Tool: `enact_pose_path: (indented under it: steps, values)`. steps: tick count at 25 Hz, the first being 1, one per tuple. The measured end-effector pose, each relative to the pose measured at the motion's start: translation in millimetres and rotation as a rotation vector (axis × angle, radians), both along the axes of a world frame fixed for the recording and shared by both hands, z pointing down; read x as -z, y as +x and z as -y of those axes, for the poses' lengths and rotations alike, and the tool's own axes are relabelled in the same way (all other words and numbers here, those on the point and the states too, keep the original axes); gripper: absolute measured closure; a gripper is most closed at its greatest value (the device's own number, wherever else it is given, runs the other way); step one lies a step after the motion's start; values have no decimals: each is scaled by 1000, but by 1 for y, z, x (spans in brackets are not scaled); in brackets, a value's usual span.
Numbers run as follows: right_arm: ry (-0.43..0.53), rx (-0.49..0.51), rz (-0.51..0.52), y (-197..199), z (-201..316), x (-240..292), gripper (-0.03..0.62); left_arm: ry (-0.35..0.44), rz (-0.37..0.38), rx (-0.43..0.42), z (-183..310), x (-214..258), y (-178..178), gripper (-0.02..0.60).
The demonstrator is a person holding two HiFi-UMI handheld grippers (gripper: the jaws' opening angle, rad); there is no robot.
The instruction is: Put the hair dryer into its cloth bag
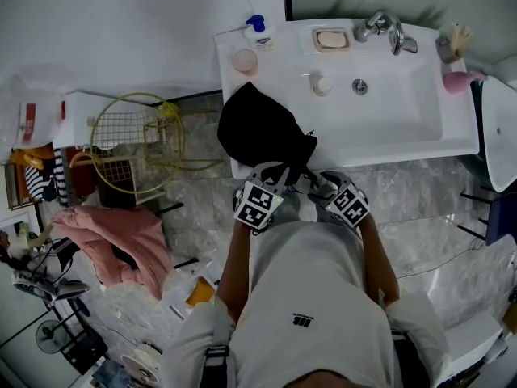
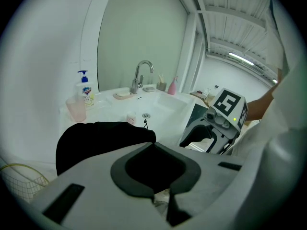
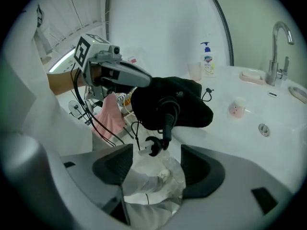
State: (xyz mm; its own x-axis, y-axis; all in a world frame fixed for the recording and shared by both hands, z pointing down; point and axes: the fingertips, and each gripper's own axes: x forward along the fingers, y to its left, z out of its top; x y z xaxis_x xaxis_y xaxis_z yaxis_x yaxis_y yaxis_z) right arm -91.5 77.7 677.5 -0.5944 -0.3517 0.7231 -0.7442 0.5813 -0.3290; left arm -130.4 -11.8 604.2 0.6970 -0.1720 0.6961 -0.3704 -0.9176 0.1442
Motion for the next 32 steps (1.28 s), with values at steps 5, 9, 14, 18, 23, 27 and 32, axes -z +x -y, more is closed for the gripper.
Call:
enact_pose_path:
  steps: [5,9,14,18,23,27,32]
  values:
    - [12,26,-11,-4,1,-6,341,3,4,5,-3,2,1,549]
    - [46,5,6,-4,6,2,401,3,-8,16,-5,6,1,549]
    - [61,3,21,-2,15,6,404,-14,-35,21,-10,14,6,549]
    - [84,23,16,-5,27,4,405,-27,-47,19,-15,15,11,549]
    - [84,49,21,-13,40,3,407,-41,-57,12,-21,15,17,549]
    - [97,57,25,-20,52,5,407,-55,-57,4,-25,11,21,549]
    - [110,48,-2,-19,60,1,408,-71,-38,-4,-31,5,19,549]
